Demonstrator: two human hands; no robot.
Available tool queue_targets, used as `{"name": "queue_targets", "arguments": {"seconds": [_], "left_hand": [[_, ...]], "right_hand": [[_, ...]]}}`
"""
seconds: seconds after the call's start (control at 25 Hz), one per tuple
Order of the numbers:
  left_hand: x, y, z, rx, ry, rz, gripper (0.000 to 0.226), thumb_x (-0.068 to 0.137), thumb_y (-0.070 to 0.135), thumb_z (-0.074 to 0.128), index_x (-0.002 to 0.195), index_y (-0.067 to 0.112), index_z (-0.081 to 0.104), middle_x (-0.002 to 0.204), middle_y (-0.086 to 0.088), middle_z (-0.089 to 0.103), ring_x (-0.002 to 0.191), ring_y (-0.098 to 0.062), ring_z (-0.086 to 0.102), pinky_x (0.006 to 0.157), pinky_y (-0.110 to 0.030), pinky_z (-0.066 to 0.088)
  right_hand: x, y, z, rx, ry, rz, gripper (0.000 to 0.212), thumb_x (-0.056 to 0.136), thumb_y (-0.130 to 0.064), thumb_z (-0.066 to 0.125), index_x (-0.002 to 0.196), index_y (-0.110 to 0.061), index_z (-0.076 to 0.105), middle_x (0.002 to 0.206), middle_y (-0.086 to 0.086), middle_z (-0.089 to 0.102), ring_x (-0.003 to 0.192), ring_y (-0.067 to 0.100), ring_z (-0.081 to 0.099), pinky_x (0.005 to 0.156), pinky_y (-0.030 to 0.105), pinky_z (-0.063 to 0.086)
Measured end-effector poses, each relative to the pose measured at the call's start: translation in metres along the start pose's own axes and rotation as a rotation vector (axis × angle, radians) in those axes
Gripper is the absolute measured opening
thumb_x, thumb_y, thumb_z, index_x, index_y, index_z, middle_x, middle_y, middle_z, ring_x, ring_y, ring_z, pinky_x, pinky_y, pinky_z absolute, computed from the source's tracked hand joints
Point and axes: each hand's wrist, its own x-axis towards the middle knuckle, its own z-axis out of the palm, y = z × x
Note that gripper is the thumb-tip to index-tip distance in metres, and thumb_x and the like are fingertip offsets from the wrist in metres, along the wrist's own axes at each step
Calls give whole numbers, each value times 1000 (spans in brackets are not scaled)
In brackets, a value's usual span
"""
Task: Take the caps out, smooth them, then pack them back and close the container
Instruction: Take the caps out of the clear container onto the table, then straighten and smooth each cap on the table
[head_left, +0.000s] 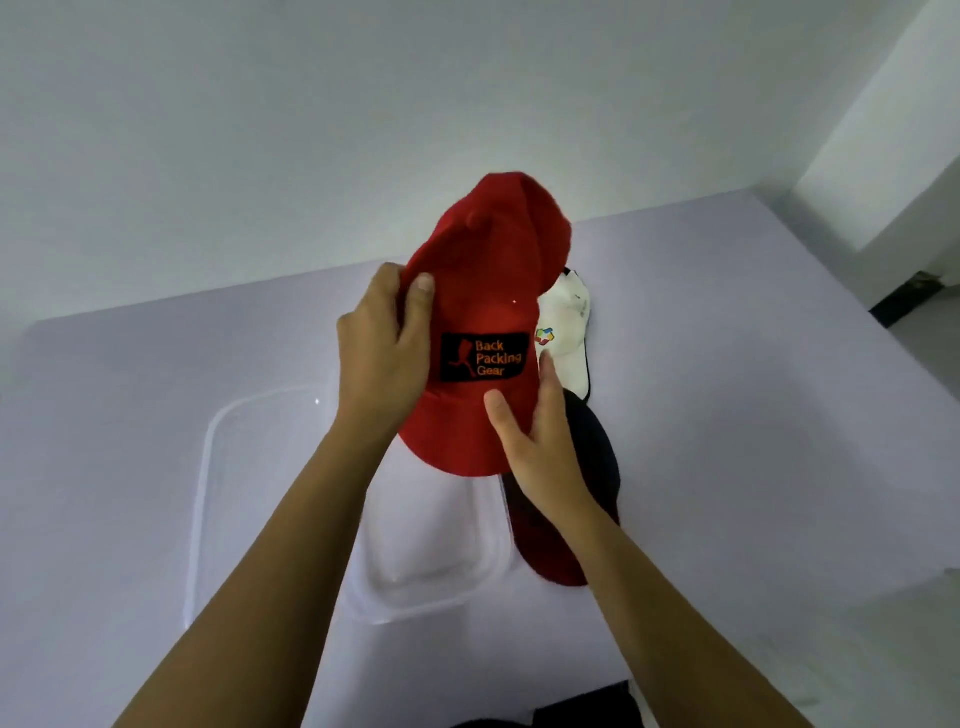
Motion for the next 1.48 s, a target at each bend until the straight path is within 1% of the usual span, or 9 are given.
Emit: {"name": "queue_targets", "arguments": {"seconds": [0.08, 0.36, 0.56, 0.72, 0.88, 1.08, 1.16, 1.32, 1.48], "left_hand": [[14, 24, 34, -56, -19, 34, 26, 98, 27, 44, 78, 11, 46, 56, 9, 40, 51, 4, 44, 49, -12, 33], [37, 57, 245, -41, -302, -110, 26, 98, 29, 43, 81, 9, 47, 66, 1, 49, 62, -14, 47, 55, -19, 34], [32, 29, 330, 162, -448, -252, 26, 97, 22, 42, 94, -1, 55, 85, -17, 60, 91, -35, 59, 80, -39, 44], [31, 20, 347, 264, -508, -315, 21, 98, 20, 40, 92, 3, 51, 98, -22, 63, 98, -34, 57, 72, -28, 31], [31, 24, 326, 164, -502, -310, 41, 97, 21, 44, 135, 6, 47, 125, -13, 60, 116, -27, 54, 94, -28, 38], [-7, 11, 237, 133, -273, -412, 48, 95, 20, 47, 142, 11, 39, 143, -8, 48, 130, -24, 45, 104, -26, 32], [-33, -6, 206, 263, -257, -410, 49, 91, 14, 45, 139, 7, 41, 140, -16, 47, 128, -32, 44, 105, -34, 35], [-71, -27, 190, 345, -464, -446, 58, 90, 13, 43, 145, 2, 27, 150, -22, 29, 139, -36, 26, 115, -41, 25], [-76, -25, 188, 269, -547, -482, 65, 91, 17, 46, 149, 7, 17, 150, -17, 33, 138, -31, 32, 110, -36, 28]], "right_hand": [[18, -1, -37, 94, 30, 17, 76, 81, -52, 56, 144, -33, 18, 137, -20, 34, 123, -2, 39, 94, 8, 39], [81, 80, -202, 12, 180, 84, 55, 78, -53, 64, 126, -32, 46, 123, -10, 56, 113, 8, 56, 90, 28, 49], [104, 165, -245, -220, 20, 307, 95, 57, -66, 76, 138, -38, 34, 137, 1, 47, 124, 19, 49, 99, 46, 47], [110, 168, -253, -380, 54, 325, 93, 72, -46, 74, 146, -21, 22, 148, 11, 26, 138, 26, 25, 112, 42, 26], [115, 167, -257, -509, 37, 267, 79, 84, -41, 63, 146, -18, 22, 155, 17, 13, 144, 30, 7, 116, 47, 14], [90, 127, -222, -424, 183, -169, 44, 90, -26, 51, 131, -10, 47, 146, 11, 37, 137, 21, 31, 113, 36, 28], [79, 119, -198, -357, -20, -215, 41, 91, -25, 48, 129, -9, 49, 137, 6, 48, 128, 15, 42, 109, 31, 33], [64, 105, -153, -306, -669, 49, 43, 93, -28, 53, 134, -17, 44, 127, -9, 52, 119, 6, 48, 100, 22, 38], [64, 113, -149, -193, -596, 195, 21, 86, -20, 64, 105, -16, 59, 100, 0, 66, 96, 19, 63, 83, 31, 53]]}}
